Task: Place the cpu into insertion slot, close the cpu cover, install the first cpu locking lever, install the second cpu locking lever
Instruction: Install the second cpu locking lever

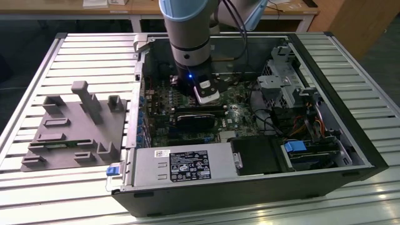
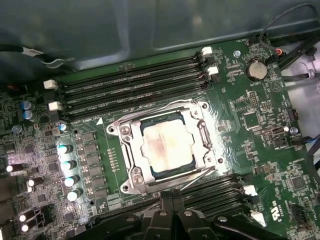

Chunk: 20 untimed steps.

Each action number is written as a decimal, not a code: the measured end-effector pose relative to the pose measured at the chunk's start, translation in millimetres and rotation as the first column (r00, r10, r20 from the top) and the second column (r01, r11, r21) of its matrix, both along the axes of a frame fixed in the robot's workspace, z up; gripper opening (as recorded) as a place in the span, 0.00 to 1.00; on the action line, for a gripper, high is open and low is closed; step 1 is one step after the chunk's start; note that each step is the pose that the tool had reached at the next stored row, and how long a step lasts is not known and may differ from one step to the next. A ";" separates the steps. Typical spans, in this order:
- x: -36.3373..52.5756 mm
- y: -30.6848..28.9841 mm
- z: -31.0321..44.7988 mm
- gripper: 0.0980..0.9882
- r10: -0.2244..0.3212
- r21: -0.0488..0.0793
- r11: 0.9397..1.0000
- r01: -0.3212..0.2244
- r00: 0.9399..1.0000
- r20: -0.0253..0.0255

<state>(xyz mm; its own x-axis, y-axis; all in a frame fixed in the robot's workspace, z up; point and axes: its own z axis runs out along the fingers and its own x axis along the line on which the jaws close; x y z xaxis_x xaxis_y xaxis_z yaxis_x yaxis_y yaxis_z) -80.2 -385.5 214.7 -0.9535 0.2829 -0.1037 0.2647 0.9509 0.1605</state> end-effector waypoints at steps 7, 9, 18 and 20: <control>-6.9 -8.5 -3.4 0.01 0.000 0.056 0.998 0.000 1.000 0.000; -8.8 -10.7 -4.7 0.01 0.000 0.068 0.998 0.000 1.000 0.000; -20.3 -16.0 -9.8 0.01 0.000 0.115 0.993 0.000 1.000 0.000; -22.1 -16.6 -11.1 0.01 0.000 0.121 0.993 0.000 1.000 0.000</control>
<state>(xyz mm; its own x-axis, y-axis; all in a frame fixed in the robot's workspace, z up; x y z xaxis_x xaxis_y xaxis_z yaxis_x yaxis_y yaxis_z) -102.3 -402.1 203.7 -0.9535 0.2934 -0.0686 0.2646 0.9244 0.2749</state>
